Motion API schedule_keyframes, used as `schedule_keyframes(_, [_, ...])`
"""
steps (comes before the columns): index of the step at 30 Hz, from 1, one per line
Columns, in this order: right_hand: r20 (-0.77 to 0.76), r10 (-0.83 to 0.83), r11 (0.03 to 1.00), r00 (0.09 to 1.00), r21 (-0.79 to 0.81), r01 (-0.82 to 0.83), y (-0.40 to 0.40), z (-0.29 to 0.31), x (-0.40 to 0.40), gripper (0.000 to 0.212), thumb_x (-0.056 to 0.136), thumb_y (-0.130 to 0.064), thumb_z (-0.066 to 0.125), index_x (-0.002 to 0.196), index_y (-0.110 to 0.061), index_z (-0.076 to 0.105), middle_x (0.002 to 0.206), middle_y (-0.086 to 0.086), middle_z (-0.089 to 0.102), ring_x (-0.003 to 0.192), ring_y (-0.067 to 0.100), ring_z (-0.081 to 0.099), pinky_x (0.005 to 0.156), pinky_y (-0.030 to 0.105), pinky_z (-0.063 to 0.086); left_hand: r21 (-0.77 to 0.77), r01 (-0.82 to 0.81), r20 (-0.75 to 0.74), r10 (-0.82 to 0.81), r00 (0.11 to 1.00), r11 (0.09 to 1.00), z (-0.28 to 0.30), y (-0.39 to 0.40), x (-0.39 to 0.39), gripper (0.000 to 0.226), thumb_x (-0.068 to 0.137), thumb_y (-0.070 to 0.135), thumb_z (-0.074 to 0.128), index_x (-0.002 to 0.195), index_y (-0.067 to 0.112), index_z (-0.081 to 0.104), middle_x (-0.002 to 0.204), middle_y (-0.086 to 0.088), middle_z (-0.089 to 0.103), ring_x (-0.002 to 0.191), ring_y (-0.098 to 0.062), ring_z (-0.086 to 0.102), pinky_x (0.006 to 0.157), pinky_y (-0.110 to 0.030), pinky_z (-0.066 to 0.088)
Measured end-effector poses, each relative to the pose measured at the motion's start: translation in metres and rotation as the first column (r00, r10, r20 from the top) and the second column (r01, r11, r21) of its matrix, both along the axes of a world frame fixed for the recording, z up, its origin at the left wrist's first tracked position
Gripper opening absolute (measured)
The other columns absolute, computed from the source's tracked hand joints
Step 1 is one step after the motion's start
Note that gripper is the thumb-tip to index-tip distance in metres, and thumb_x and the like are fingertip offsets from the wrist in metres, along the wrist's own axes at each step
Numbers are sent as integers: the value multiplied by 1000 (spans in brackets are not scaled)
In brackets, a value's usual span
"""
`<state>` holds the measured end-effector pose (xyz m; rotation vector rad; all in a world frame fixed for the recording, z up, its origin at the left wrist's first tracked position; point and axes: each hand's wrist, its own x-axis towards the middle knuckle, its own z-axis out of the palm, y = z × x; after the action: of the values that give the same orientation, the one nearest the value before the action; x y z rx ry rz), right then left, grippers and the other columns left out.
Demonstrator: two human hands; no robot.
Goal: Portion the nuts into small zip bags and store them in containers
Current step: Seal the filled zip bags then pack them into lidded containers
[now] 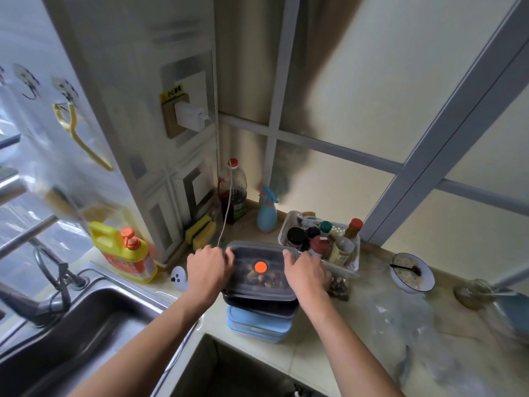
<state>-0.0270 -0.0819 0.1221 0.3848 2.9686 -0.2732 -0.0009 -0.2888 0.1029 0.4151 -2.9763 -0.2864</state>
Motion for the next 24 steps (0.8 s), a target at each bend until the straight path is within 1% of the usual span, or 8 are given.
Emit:
schedule_keyframes(3, [-15,40,998,999,-47,-41,1,0,-4,62,103,-55,33,144,-8,38,129,17,60,111,34,64,81,40,52,-28,-28,50,29,998,999,1,5,-2,42,98,44,39,87,14,66,92,-9,68,83,-33,66,71,-38,44])
schedule_keyframes(5, [-42,133,983,990,-120,-137,-2,-3,-6,55,106,-42,33,151,-11,28,132,18,53,109,34,62,72,37,45,91,-59,14,58,998,994,-2,6,-4,31,96,40,43,107,13,54,104,-11,62,88,-36,66,71,-40,45])
schedule_keyframes(8, [-110,286,942,952,-149,-300,-8,-12,-11,49,104,-29,35,153,-21,32,137,15,46,118,31,55,80,36,46,201,118,-33,-114,993,972,-9,2,-11,48,91,31,45,139,23,41,125,-9,51,101,-35,62,76,-41,51])
schedule_keyframes(11, [-162,335,927,928,-121,-355,-17,-17,-15,43,103,-29,35,139,-15,53,135,13,54,124,30,49,101,42,45,300,271,-111,-249,962,915,-15,8,-19,46,88,27,40,132,25,52,130,-3,52,111,-27,57,90,-40,51])
schedule_keyframes(14, [-171,292,952,941,-48,-304,-27,-22,-11,62,99,-50,15,126,-15,60,126,13,62,117,32,52,97,43,45,453,245,-195,-173,965,857,-26,19,-18,13,95,23,43,102,19,53,103,-4,55,93,-27,56,86,-41,47])
schedule_keyframes(16, [-182,289,955,940,-6,-295,-30,-28,-9,75,94,-58,5,126,-17,59,125,13,62,117,32,52,94,45,46,414,245,-205,-173,963,877,-32,22,-18,15,97,33,38,95,20,47,95,-4,54,86,-30,56,80,-42,47])
schedule_keyframes(19, [-134,290,957,948,15,-290,-31,-28,-11,68,99,-58,10,131,-19,57,131,13,59,121,33,50,96,46,45,242,246,-185,-204,961,939,-40,22,-17,27,98,41,31,100,20,49,103,-6,58,88,-32,60,76,-42,51])
schedule_keyframes(24, [-61,299,954,952,47,-297,-34,-28,-13,56,105,-54,19,141,-22,48,144,12,48,131,32,41,103,48,39,141,147,4,-150,989,979,-37,28,-22,60,95,56,17,131,22,51,142,-7,50,128,-32,50,91,-47,50])
